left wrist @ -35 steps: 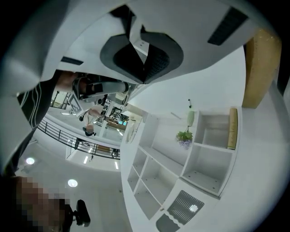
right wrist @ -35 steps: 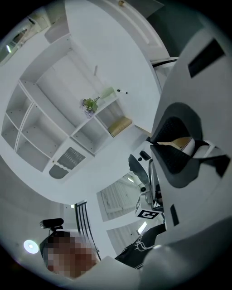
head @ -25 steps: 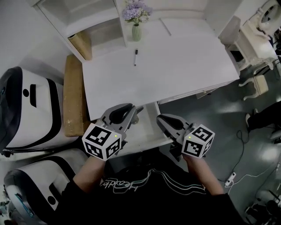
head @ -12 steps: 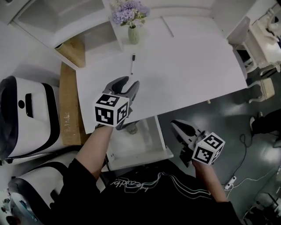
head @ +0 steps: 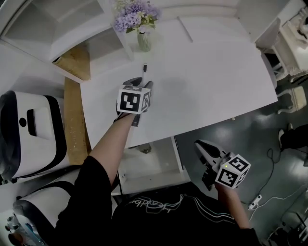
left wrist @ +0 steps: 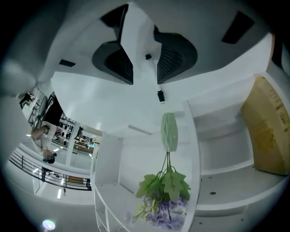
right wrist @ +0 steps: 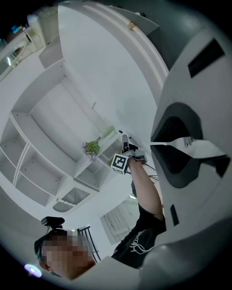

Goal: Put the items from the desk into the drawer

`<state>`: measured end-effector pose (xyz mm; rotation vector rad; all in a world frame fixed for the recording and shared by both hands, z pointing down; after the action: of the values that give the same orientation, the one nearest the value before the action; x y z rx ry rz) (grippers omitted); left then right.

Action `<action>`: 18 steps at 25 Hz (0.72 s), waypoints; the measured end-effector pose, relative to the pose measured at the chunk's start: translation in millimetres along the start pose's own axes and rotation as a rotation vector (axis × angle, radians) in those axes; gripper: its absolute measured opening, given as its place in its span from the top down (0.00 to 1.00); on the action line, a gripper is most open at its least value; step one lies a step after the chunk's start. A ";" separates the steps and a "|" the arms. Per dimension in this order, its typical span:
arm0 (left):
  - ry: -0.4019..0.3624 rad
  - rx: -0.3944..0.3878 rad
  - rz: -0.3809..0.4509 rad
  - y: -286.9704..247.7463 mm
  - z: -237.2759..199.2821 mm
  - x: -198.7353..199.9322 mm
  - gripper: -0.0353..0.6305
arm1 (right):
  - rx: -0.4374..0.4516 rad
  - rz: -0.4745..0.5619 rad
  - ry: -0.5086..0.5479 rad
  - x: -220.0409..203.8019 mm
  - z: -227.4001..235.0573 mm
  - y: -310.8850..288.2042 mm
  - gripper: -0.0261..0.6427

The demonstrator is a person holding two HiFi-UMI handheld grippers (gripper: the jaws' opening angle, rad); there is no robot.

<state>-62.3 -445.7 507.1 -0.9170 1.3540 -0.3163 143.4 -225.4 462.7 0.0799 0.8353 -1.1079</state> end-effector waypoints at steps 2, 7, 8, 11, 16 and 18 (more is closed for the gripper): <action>0.014 0.020 -0.026 -11.9 -3.8 -2.0 0.70 | -0.009 0.000 -0.004 0.9 4.8 3.3 0.89; 0.029 0.039 -0.086 -22.9 -6.1 -5.1 0.72 | -0.018 0.000 -0.005 -0.7 7.8 8.3 0.89; 0.040 0.037 -0.093 -23.1 -6.1 -4.9 0.73 | -0.018 0.002 -0.005 -1.0 7.5 9.1 0.89; 0.071 0.038 -0.100 -22.0 -6.9 -4.6 0.75 | -0.019 0.013 -0.014 -2.2 5.3 11.5 0.89; 0.090 0.021 -0.113 -19.0 -0.7 -8.6 0.87 | -0.016 0.020 -0.016 -9.5 -2.1 12.4 0.89; 0.102 0.007 -0.114 -15.5 3.4 -11.7 0.87 | -0.014 0.025 -0.015 -12.6 -5.6 12.7 0.89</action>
<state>-57.3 -446.2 526.2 -0.9851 1.3953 -0.4602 148.3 -207.3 462.4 0.0698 0.8261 -1.0779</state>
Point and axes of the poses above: the fingertips, and each gripper's own axes: y backward along the fingers, z to its right, x out of its top, the point moved 2 cm from there along y, backward along the fingers, and after that the axes turned 1 degree about -z, right-handed, at the moved point
